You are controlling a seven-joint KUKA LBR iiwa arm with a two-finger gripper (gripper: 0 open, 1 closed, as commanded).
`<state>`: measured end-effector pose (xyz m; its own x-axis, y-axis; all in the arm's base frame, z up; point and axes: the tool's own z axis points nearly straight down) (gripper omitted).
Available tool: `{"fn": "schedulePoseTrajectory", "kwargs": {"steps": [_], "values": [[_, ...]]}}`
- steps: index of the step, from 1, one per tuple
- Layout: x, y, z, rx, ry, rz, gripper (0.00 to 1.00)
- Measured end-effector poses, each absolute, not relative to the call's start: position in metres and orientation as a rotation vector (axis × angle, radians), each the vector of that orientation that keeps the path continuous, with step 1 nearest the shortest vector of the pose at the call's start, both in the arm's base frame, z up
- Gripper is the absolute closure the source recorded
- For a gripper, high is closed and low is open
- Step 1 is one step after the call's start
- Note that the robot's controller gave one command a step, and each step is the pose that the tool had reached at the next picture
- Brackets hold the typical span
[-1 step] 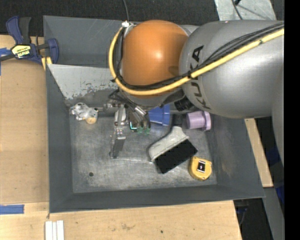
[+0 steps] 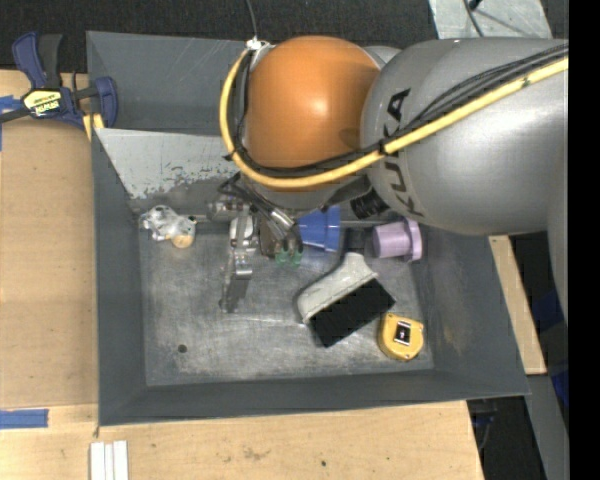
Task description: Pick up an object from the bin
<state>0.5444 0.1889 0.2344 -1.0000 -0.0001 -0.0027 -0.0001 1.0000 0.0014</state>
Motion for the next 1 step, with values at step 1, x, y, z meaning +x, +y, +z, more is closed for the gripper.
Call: {"fn": "schedulePoseTrajectory", "kwargs": {"steps": [1], "values": [[0.5619, 0.1932, 0.1962, 0.226, 3.129, 0.003, 0.00]]}}
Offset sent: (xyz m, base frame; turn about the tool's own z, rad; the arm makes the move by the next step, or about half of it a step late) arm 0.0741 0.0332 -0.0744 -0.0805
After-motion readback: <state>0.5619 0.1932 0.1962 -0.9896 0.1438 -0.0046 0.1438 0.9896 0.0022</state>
